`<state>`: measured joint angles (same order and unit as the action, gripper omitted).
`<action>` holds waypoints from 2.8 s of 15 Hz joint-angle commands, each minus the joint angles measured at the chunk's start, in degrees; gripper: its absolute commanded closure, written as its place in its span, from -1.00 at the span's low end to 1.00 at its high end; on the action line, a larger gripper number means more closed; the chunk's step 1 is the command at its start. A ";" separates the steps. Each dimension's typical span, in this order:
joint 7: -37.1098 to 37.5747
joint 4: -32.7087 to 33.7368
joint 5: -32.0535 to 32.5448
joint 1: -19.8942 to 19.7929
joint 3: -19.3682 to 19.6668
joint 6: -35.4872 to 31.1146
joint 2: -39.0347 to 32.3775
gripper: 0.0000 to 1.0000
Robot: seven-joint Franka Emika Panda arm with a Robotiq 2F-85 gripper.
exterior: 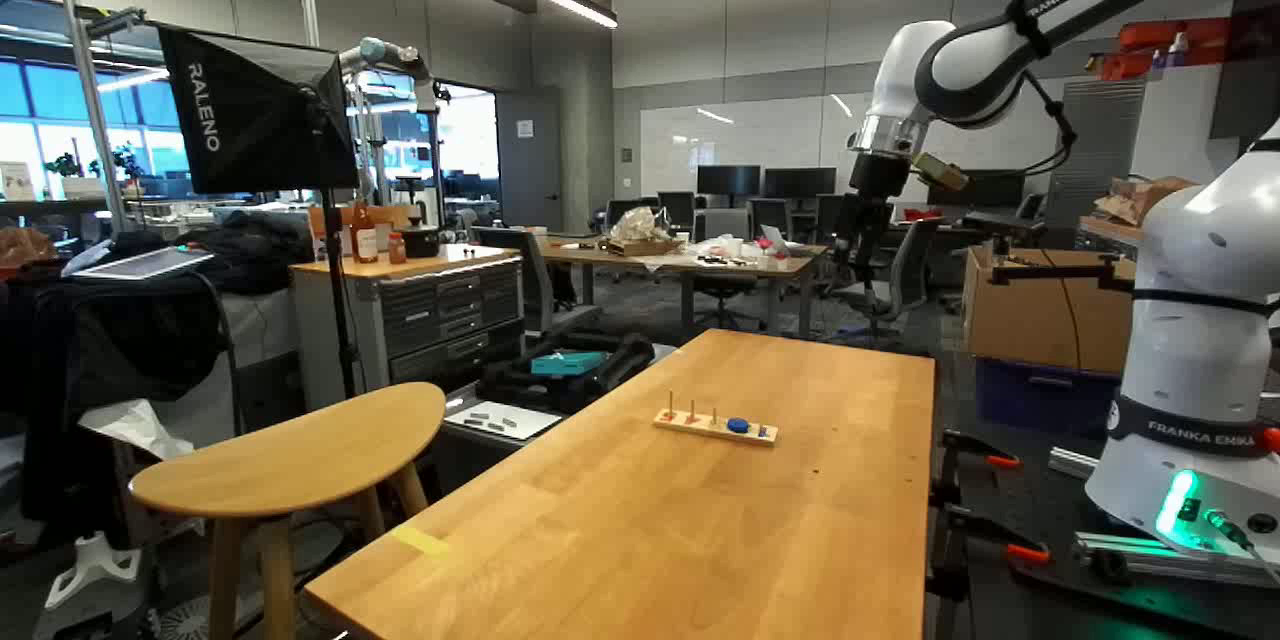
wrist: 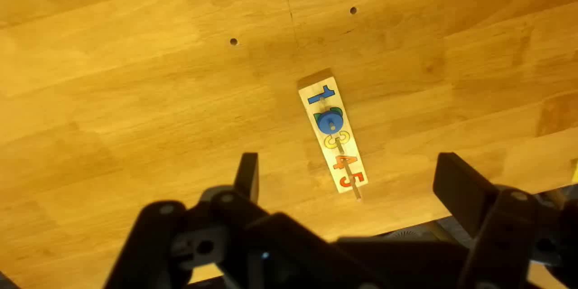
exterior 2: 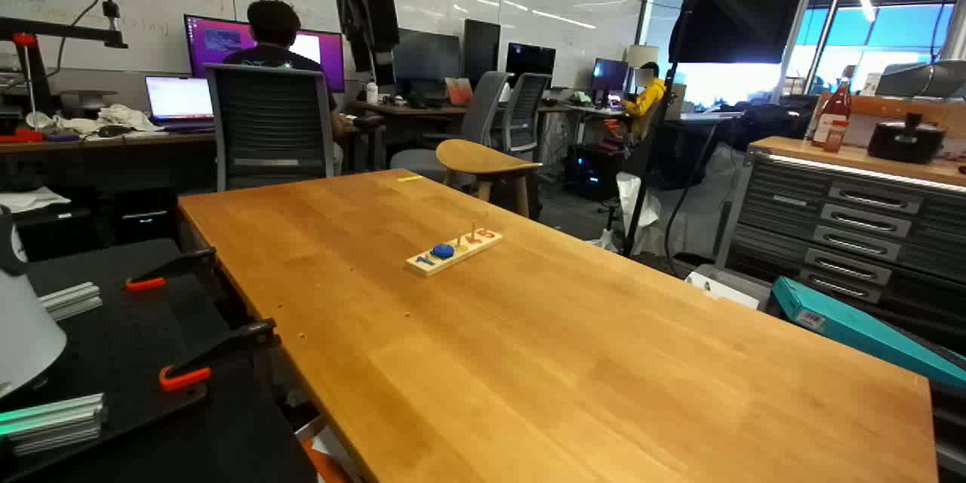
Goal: Take the blue object from the wooden board and put it on the table
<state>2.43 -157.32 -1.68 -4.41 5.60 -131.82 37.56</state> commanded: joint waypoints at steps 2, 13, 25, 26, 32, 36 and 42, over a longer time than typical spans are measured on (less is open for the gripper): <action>-0.30 0.36 -0.39 -0.46 -0.45 0.20 0.08 -1.00; 6.83 12.13 4.91 1.03 -10.80 -8.88 -26.17 -1.00; 9.28 31.58 12.87 3.30 -3.41 -16.33 -60.44 -1.00; 9.07 31.76 12.51 3.60 -3.26 -17.23 -61.78 -1.00; 7.82 32.48 8.52 5.18 -4.36 -20.66 -65.63 -1.00; 7.90 33.55 7.45 6.01 -3.82 -23.45 -66.51 -1.00; 8.31 33.62 7.19 6.09 -2.92 -25.07 -67.84 -1.00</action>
<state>11.04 -125.04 6.94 0.74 1.33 -155.57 -28.16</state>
